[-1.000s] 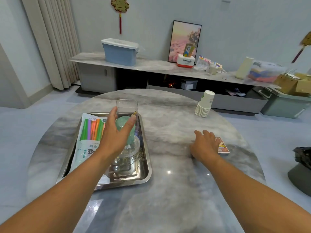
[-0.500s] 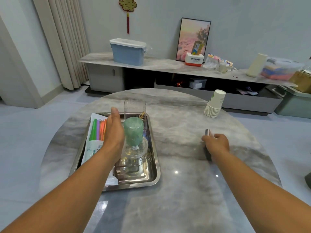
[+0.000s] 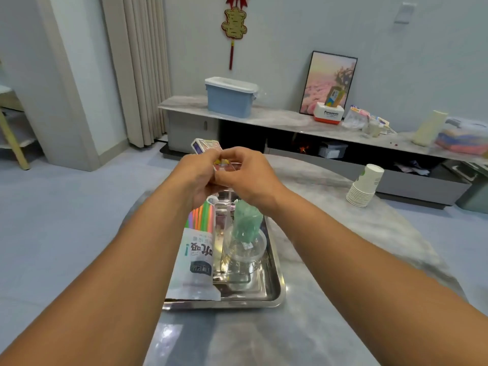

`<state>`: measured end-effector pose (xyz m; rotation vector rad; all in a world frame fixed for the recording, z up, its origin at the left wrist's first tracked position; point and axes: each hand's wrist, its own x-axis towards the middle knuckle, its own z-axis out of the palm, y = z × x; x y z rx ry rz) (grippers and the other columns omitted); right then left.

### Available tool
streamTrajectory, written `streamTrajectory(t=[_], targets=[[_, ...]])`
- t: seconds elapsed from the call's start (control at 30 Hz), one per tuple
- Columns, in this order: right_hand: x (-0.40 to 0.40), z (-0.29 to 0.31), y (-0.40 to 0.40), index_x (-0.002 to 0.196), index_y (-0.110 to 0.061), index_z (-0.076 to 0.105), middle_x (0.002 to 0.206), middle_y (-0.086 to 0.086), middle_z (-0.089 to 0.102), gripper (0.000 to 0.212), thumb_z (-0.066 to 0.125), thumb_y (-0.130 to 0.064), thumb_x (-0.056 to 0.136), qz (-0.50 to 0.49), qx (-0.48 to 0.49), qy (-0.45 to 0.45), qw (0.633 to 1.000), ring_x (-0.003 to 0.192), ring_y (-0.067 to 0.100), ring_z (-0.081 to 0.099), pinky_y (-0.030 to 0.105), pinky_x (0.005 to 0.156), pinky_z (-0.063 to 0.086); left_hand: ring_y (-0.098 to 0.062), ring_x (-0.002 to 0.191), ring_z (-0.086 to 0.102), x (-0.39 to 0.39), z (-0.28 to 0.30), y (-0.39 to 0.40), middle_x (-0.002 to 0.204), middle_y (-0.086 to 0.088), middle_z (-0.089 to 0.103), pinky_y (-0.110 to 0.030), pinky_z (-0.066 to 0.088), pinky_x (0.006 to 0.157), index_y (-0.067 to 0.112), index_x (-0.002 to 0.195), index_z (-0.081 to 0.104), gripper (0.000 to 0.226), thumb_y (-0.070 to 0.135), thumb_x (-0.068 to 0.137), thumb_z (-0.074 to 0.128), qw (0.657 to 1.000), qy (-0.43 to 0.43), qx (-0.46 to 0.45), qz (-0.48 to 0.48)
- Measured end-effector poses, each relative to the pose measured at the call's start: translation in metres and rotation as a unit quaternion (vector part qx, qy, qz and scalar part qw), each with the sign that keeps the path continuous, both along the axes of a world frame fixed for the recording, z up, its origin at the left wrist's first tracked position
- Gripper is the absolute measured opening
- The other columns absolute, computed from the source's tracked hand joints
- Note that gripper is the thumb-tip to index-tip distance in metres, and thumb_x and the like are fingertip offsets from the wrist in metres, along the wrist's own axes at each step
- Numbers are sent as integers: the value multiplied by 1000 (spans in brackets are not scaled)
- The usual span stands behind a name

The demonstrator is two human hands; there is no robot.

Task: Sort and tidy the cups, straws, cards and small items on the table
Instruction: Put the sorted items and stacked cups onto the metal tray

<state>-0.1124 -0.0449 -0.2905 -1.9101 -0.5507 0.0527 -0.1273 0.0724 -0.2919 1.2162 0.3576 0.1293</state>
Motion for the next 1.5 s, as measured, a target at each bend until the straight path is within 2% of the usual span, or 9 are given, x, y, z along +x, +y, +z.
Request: streamTrajectory(t=[0.1, 0.27, 0.5, 0.6, 0.77, 0.93, 1.07, 1.33, 1.5], targets=[[19, -4, -1, 114, -23, 74, 93, -12, 69, 31, 80, -30, 85, -12, -42, 1, 999, 77, -10, 63, 11, 68, 50, -25, 68, 64, 15, -10, 14, 74, -13, 68, -34, 57, 65, 5, 92, 61, 16, 9, 99, 47, 991, 78, 104, -10], [53, -22, -27, 115, -19, 72, 119, 4, 69, 22, 72, -24, 93, -159, -11, 60, 985, 109, 15, 64, 30, 93, 49, -27, 79, 55, 46, -69, 20, 98, -15, 56, -36, 49, 68, -1, 120, 59, 31, 20, 105, 43, 924, 199, 321, -63], [85, -65, -46, 145, -7, 50, 149, 9, 51, 49, 53, -33, 104, -192, -57, 206, 958, 133, 28, 48, 37, 101, 37, -27, 80, 65, 70, -112, 12, 93, -12, 64, -32, 56, 74, 4, 105, 61, 34, 35, 105, 48, 899, 217, 365, -108], [91, -81, -44, 121, 0, 58, 129, 19, 59, 39, 46, -34, 106, -206, -71, 268, 938, 120, 36, 56, 46, 103, 46, -27, 67, 63, 73, -111, 14, 85, -14, 66, -28, 55, 57, -5, 121, 62, 32, 16, 104, 45, 886, 209, 388, -144], [88, -93, -46, 74, -9, 49, 74, 7, 41, 29, 45, -13, 103, -193, -96, 267, 939, 63, 18, 33, 30, 58, 29, -23, 89, 66, 72, -119, 22, 121, -7, 69, -36, 58, 81, 10, 106, 71, 18, 21, 102, 58, 874, 153, 446, -118], [75, -100, -66, 104, -2, 73, 82, 7, 57, 27, 48, 4, 95, -188, -147, 247, 939, 61, 16, 49, 28, 50, 36, -16, 101, 66, 59, -130, 39, 123, -1, 68, -29, 52, 85, 16, 140, 57, 67, 21, 80, 86, 884, 107, 420, -174], [62, -116, -73, 118, -8, 72, 99, 13, 72, 35, 49, 5, 95, -151, -191, 258, 935, 63, 16, 53, 28, 52, 43, -9, 77, 73, 54, -136, 31, 89, 9, 76, -34, 58, 74, 32, 124, 68, 45, 15, 84, 81, 876, 77, 446, -168], [58, -134, -79, 149, -21, 47, 134, 9, 61, 63, 62, 1, 91, -132, -240, 207, 939, 115, 28, 61, 38, 93, 54, -12, 87, 71, 57, -142, 25, 94, 21, 69, -42, 56, 91, 34, 132, 61, 47, 16, 91, 73, 876, 61, 460, -131], [57, -137, -79, 82, -11, 57, 81, 6, 62, 21, 57, -26, 97, -157, -348, 200, 903, 73, 27, 64, 33, 63, 56, -11, 100, 63, 53, -145, 36, 132, 7, 63, -31, 51, 79, 35, 149, 44, 52, 21, 101, 59, 868, 28, 486, -94]])
